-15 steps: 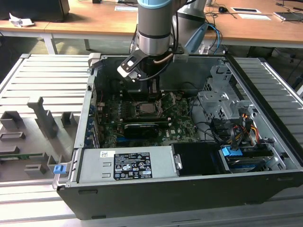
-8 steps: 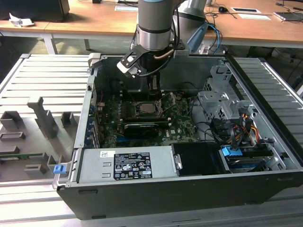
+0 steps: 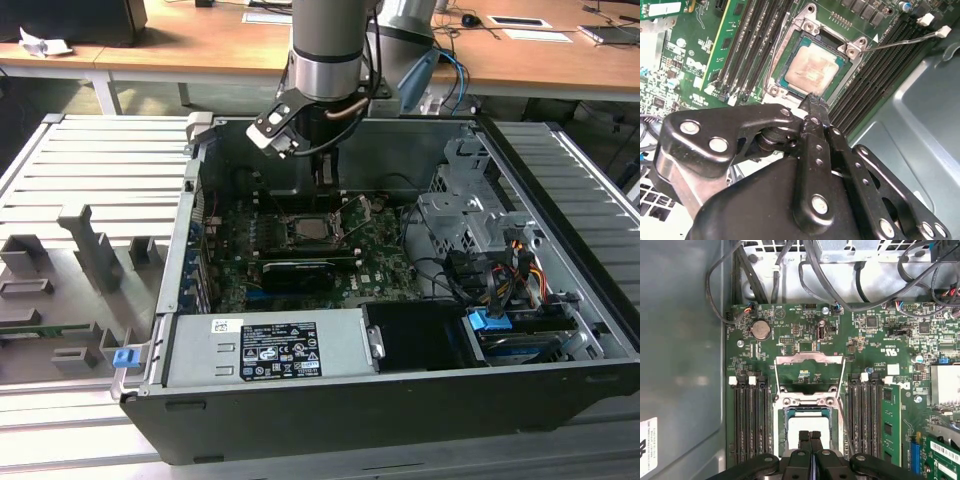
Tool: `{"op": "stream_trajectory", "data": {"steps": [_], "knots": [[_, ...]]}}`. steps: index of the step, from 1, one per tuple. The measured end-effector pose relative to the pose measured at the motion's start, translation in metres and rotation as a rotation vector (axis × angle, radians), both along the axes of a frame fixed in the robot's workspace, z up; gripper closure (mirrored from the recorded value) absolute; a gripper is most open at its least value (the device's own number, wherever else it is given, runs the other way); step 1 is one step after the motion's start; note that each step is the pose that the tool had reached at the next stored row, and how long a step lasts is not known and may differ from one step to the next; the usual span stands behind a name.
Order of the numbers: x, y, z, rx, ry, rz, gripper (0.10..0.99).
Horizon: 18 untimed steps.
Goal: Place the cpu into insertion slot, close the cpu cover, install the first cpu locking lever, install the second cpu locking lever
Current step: 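Close the cpu cover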
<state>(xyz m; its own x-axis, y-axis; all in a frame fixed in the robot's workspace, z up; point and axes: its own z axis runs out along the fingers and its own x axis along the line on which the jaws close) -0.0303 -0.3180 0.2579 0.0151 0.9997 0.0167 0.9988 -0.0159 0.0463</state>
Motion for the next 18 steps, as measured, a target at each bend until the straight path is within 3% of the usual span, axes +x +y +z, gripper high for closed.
{"op": "stream_trajectory", "data": {"steps": [7, 18], "knots": [[0.0, 0.001, 0.0077, 0.0, 0.0, 0.0, 0.98], [0.0016, 0.0023, 0.0136, 0.0, 0.0001, 0.0, 0.98]]}}
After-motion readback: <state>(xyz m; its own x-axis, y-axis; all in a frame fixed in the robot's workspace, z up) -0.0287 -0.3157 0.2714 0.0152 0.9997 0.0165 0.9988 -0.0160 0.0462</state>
